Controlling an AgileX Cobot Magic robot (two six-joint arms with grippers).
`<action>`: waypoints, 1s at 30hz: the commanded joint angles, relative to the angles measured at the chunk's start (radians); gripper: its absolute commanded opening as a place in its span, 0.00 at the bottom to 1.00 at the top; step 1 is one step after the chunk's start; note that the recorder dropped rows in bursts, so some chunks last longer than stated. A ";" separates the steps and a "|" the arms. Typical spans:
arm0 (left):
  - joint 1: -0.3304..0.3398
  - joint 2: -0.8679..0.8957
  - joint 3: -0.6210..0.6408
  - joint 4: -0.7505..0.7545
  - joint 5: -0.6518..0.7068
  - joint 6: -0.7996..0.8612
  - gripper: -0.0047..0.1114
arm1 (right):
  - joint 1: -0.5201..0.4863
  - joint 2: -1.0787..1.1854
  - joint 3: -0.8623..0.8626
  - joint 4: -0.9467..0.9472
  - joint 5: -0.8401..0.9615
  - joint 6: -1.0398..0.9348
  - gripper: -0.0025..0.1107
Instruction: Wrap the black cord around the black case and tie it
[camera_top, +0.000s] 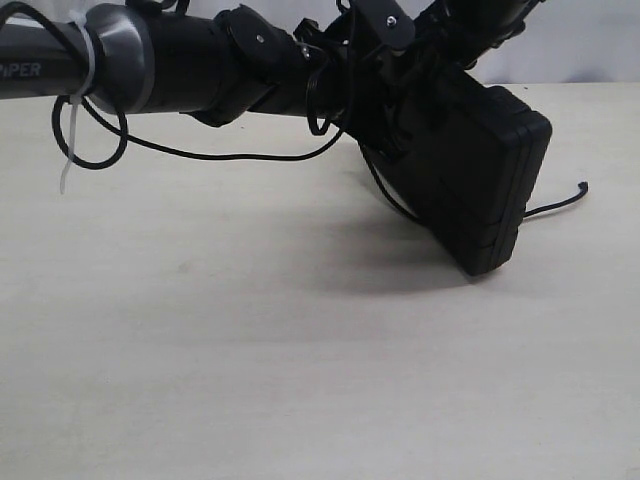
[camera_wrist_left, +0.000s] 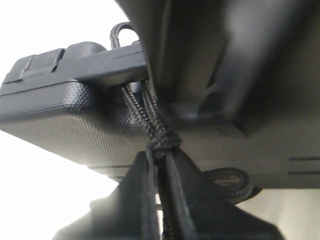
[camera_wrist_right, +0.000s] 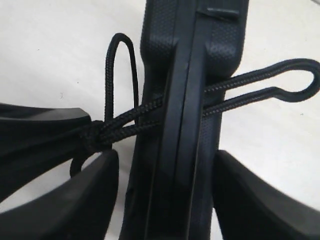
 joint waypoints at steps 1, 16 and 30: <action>0.000 0.025 0.004 0.008 0.002 -0.001 0.04 | 0.012 -0.036 -0.005 0.075 0.003 -0.002 0.48; 0.000 0.025 0.004 0.008 0.004 -0.001 0.04 | 0.012 -0.036 -0.005 0.048 0.039 -0.014 0.21; 0.000 0.025 0.004 0.008 0.000 -0.001 0.04 | 0.012 -0.036 -0.005 0.153 0.039 -0.029 0.21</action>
